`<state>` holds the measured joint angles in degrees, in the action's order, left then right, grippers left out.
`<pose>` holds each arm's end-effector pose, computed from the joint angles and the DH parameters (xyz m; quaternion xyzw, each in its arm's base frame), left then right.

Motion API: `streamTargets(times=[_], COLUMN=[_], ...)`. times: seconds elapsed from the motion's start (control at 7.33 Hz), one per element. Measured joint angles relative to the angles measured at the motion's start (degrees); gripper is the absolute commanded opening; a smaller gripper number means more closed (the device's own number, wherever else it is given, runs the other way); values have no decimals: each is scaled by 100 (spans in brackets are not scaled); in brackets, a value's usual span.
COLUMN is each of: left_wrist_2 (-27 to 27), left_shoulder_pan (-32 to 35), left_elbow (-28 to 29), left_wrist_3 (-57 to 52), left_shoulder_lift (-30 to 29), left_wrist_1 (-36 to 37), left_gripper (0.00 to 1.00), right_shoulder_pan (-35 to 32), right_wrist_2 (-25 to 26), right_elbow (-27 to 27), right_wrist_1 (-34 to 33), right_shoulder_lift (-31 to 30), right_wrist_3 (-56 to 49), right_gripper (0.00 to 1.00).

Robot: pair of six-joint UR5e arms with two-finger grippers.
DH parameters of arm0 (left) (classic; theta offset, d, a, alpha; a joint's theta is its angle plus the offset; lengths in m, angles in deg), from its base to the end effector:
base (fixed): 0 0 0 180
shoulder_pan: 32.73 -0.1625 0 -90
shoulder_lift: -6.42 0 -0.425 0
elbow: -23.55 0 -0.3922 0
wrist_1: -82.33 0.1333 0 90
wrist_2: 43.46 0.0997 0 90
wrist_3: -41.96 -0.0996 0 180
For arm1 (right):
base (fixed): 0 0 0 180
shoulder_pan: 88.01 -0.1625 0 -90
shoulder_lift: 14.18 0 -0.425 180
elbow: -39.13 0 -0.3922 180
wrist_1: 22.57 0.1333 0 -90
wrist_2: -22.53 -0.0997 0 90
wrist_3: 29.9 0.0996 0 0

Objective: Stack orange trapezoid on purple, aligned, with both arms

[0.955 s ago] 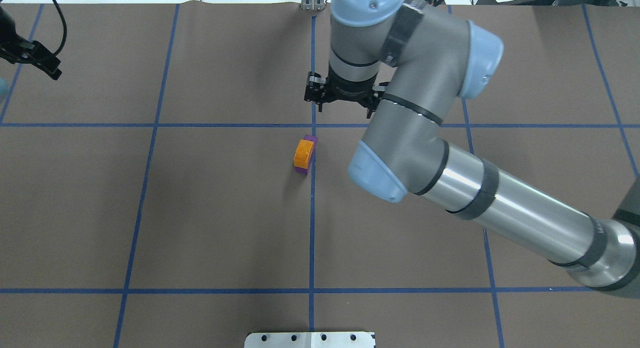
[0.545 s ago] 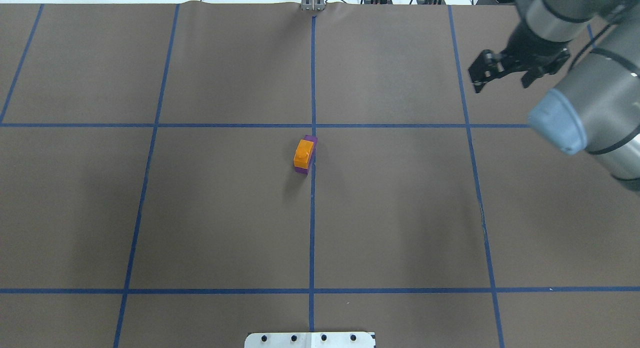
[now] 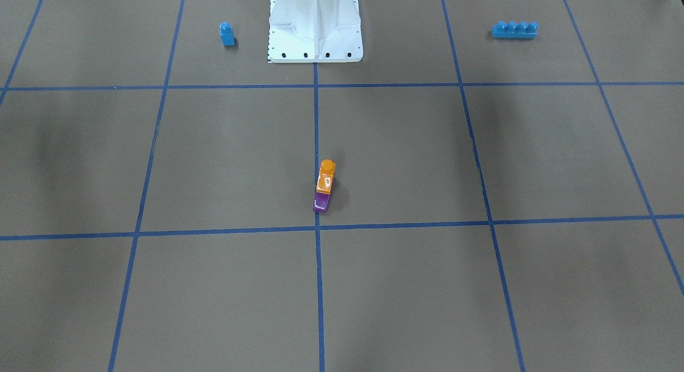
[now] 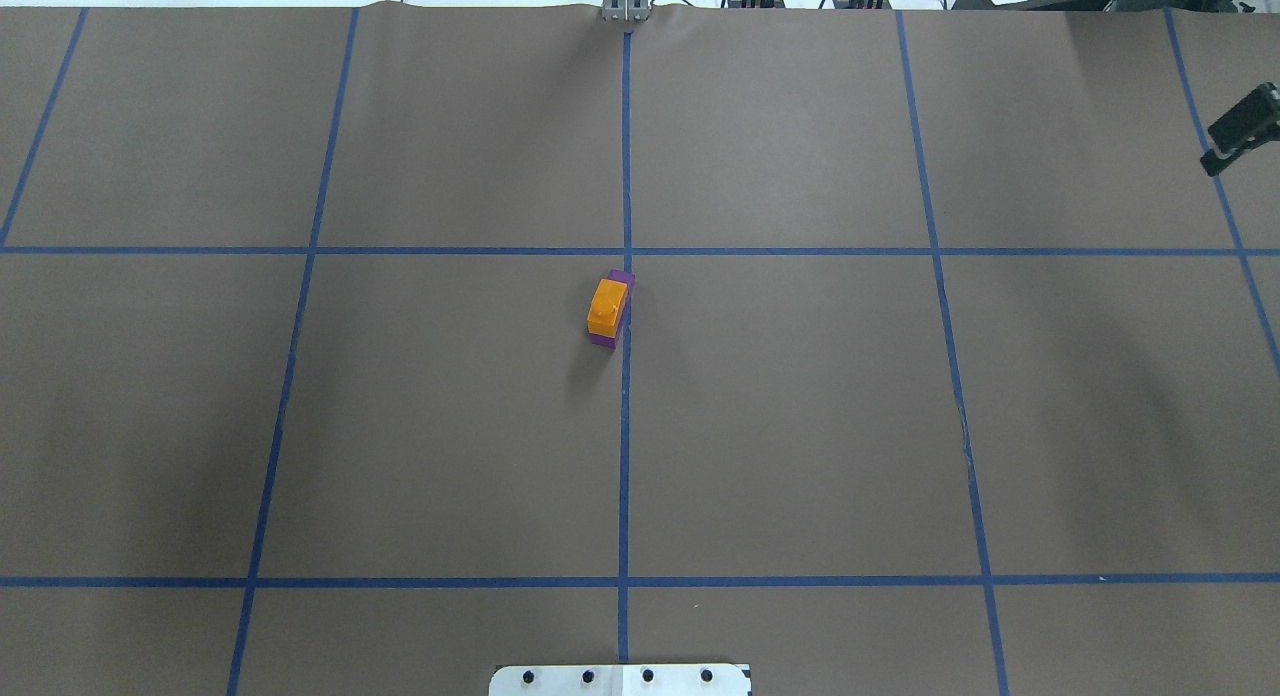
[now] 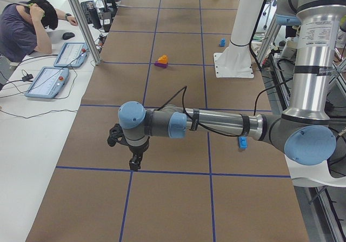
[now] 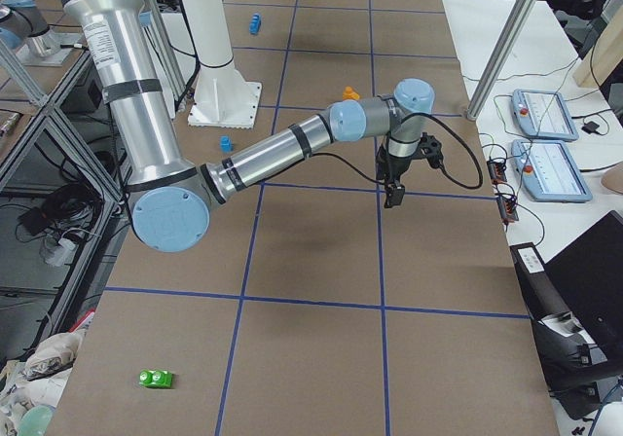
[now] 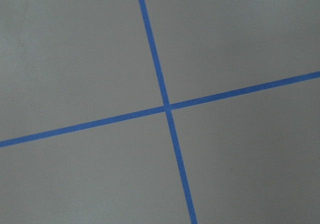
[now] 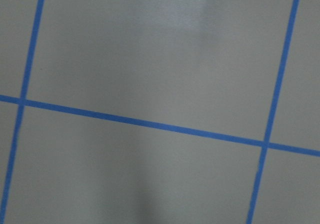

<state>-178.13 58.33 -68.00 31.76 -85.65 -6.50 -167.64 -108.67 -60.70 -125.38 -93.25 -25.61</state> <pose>-0.0727 -0.5081 0.6290 0.0570 0.3762 0.0818 0.9212 -0.0336 -0.5595 0.5012 0.0196 -0.3564 -0.0739 0.9312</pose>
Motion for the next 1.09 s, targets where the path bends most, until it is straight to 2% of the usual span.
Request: streamTargets(times=[0.27,0.55,1.09], left_wrist_2=[18,25,40], left_shoulder_pan=[29,40,208], left_elbow=[184,213,192], left_wrist_3=[5,2,-6], left_shoulder_lift=[67,157,198], left_wrist_1=[-101,-120,-96], left_gripper=[100,100,100], right_shoulder_pan=[-317,-708,-1020], right_wrist_2=[-61,-426,-657], right_elbow=[181,402,786], right_wrist_1=[473,594,618], right_shoulder_lift=[-520,-829,-887], right_wrist_3=[-27,-58,-598], right_gripper=[100,100,100])
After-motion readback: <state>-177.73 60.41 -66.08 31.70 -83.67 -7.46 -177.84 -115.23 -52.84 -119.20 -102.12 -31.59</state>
